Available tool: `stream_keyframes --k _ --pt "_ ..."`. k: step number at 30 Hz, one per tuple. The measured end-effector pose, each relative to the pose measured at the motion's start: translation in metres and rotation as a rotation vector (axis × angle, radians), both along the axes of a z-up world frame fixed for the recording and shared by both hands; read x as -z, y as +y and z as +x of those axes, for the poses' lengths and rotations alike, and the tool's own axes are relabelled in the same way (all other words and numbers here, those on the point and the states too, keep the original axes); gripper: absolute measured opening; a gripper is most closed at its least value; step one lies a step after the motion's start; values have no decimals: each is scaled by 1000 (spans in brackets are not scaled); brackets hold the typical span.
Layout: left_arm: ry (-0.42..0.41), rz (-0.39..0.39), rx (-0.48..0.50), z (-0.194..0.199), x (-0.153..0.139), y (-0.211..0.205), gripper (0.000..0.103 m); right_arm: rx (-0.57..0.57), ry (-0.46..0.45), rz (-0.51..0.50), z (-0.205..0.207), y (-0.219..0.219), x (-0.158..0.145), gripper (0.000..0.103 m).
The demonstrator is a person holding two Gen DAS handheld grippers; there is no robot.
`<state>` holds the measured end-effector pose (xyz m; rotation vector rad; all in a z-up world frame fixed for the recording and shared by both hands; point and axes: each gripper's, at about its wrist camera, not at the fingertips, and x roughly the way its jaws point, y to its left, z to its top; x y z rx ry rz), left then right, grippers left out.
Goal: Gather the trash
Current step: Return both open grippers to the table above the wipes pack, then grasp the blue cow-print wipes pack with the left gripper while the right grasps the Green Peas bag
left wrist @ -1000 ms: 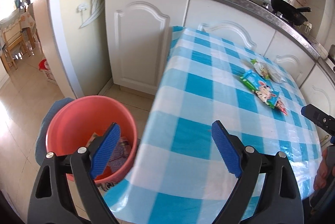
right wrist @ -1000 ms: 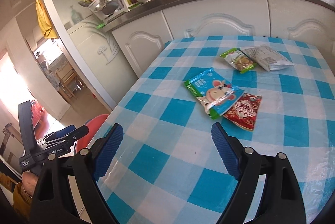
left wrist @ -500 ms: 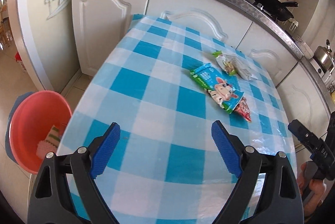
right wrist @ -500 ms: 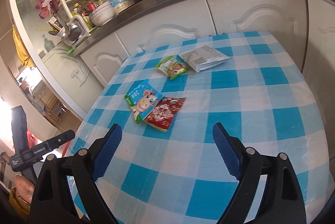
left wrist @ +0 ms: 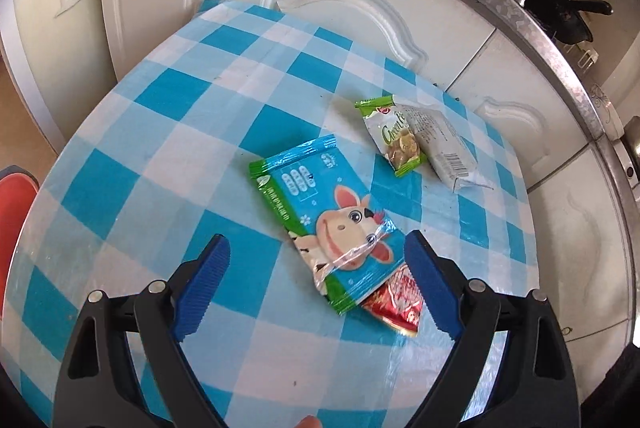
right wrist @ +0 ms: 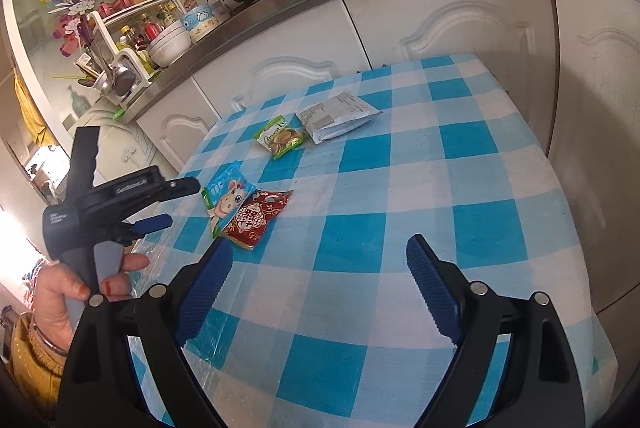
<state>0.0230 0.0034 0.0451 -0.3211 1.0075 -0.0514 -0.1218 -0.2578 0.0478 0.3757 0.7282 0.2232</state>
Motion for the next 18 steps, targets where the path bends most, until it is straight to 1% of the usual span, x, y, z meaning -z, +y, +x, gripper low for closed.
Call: stream_keyframes --k 4,7,11,15,18 --pt "36 61 -33 25 11 -12 89 -4 -7 9 1 -7 1 88" --pt "60 100 -50 35 22 -20 89 -2 -5 18 5 -11 3 88" --pt "69 161 -73 44 32 -24 89 -3 -2 38 12 -16 6 88" --pt "71 204 -73 49 40 -28 89 -5 6 46 18 -19 8 88" --pt "60 255 -62 51 43 -32 89 -10 17 57 24 -20 10 88"
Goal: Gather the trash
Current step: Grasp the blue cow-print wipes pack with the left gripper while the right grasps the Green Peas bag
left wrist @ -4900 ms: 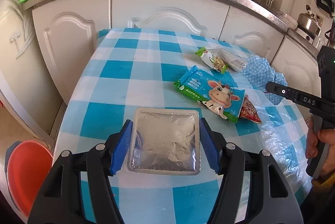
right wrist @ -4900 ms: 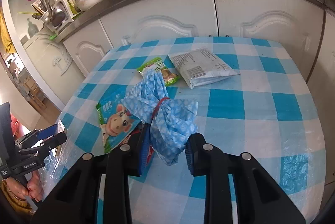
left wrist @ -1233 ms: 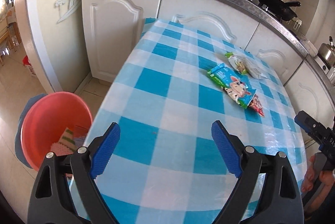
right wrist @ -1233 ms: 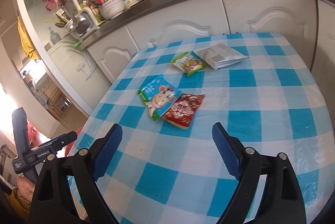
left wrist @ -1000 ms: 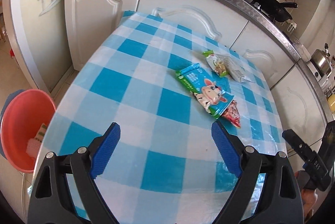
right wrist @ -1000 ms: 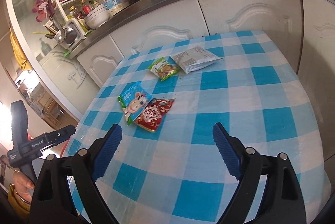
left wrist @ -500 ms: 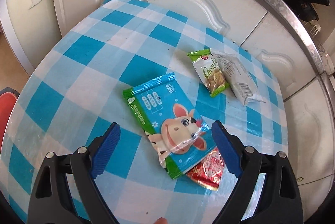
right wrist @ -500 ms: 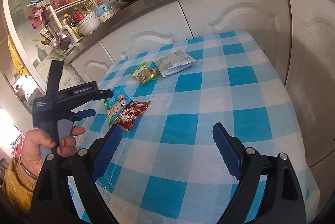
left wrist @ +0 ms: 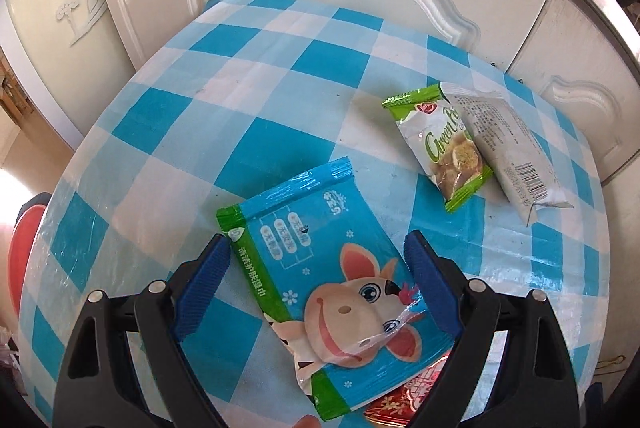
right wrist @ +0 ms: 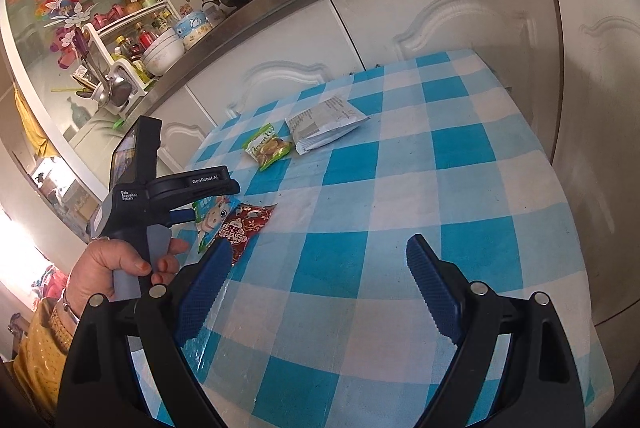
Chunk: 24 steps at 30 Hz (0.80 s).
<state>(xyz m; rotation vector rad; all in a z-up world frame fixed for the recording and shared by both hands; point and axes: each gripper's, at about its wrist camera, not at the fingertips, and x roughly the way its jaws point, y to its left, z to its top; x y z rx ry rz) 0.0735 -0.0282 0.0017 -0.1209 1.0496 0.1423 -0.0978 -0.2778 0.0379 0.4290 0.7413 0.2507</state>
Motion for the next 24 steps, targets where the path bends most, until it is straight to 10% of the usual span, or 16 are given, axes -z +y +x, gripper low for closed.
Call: stream_keyframes --k 24 --pt "-43 68 120 -22 0 33 76 -137 52 -20 75 57 7 88"
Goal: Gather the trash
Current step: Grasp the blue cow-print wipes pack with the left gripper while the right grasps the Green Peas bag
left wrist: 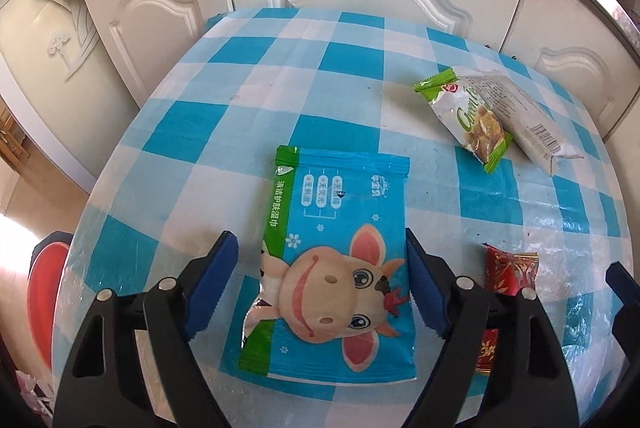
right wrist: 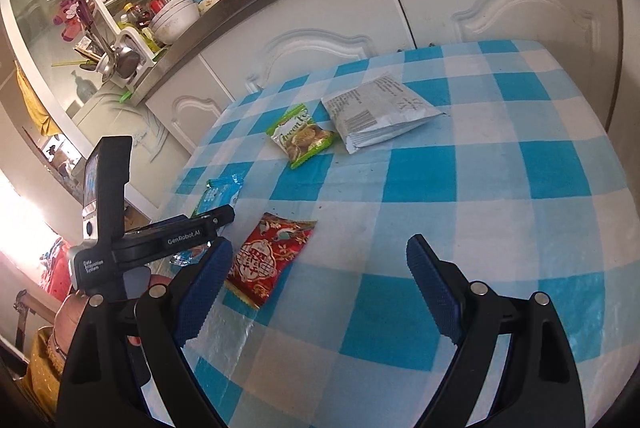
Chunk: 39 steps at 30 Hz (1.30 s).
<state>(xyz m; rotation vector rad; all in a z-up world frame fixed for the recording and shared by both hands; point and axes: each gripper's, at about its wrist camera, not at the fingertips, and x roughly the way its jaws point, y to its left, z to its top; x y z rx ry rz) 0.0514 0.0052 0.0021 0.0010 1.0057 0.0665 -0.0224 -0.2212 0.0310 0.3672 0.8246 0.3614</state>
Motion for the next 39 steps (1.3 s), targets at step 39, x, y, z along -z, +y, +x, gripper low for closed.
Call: stream_keyframes --k 39 --pt "-183 -26 32 -7 -22 74 56 -173 -27 -444 152 112 22 52"
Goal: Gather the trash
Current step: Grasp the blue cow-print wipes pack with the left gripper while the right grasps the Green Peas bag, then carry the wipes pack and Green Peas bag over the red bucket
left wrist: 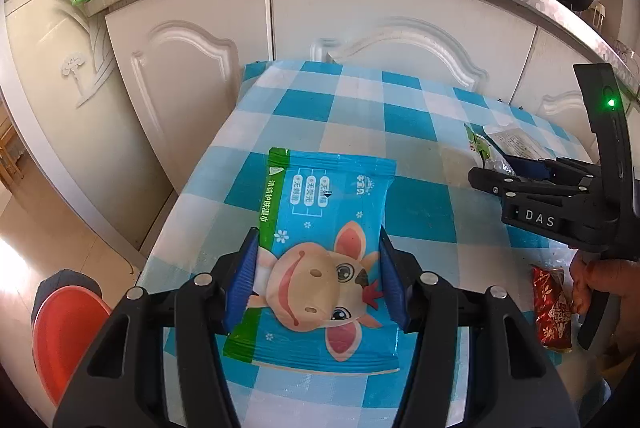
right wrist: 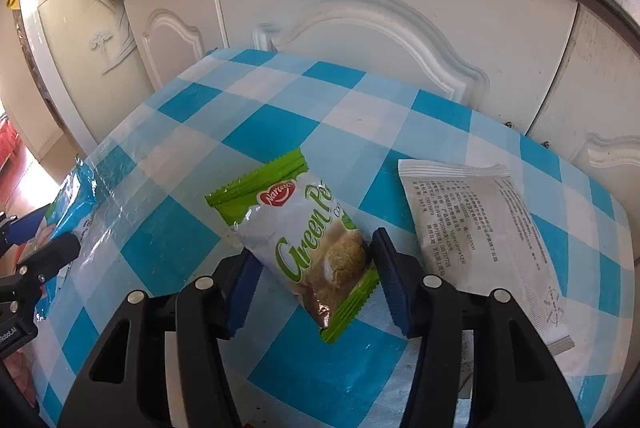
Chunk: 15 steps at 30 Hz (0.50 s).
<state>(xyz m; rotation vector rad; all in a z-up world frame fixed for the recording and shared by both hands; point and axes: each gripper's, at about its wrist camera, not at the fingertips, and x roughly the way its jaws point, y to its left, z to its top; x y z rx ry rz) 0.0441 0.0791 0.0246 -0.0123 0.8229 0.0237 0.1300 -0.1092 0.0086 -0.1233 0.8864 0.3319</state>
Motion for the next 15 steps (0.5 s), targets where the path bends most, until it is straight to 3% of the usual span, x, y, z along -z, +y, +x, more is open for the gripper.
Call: stream_keyframes --k 2,3,15 --pt "-8 6 4 -1 -1 0 56 0 -2 0 -1 1 0 50" --pt "-11 10 6 -2 -2 0 56 3 -3 -4 -2 1 0 42" --pt "-33 32 7 -18 -7 5 56 -5 10 50 -28 2 -7 36"
